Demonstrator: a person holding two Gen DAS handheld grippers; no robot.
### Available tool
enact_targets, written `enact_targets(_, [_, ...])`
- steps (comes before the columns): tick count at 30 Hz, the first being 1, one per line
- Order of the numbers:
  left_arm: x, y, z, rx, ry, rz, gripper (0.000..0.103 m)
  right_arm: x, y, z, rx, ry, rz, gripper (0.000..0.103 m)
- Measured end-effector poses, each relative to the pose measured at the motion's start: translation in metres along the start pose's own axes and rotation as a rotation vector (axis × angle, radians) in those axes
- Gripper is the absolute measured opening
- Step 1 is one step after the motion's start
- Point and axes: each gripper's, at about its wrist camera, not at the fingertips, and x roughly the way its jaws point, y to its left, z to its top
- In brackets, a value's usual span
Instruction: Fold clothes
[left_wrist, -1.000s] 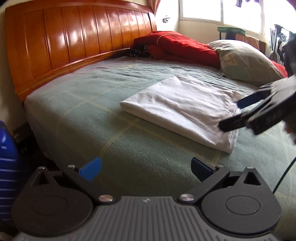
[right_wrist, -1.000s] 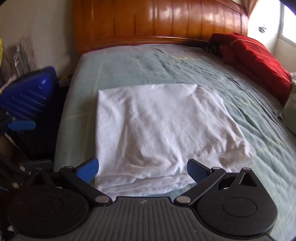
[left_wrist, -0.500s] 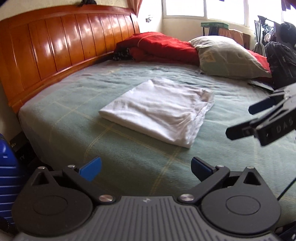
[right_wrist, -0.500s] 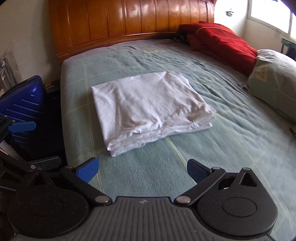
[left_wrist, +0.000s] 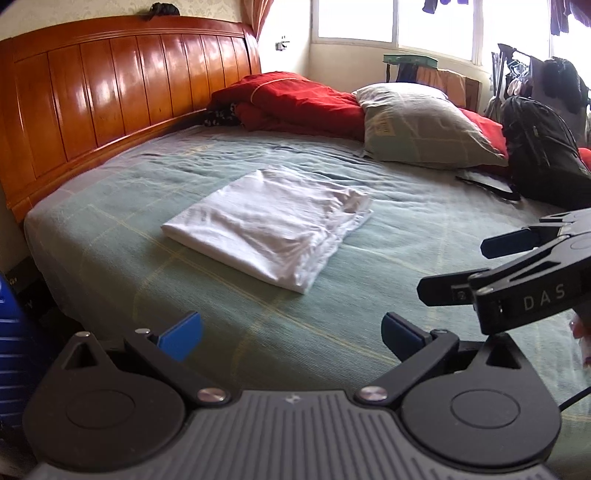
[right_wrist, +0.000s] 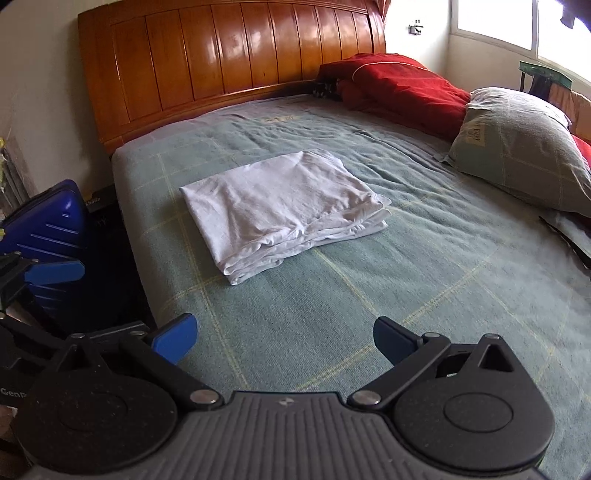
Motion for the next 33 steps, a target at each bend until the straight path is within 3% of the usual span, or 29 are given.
enact_targets(16, [-0.019, -0.042, -0.005, 0.018, 0.007, -0.031, 0.102, -0.037, -0.012, -0.020, 0.036, -0.056, 0.027, 0.103])
enact_targets(33, [-0.024, -0.058, -0.006, 0.046, 0.018, -0.035, 0.102, -0.048, -0.014, -0.027, 0.051, -0.072, 0.039, 0.103])
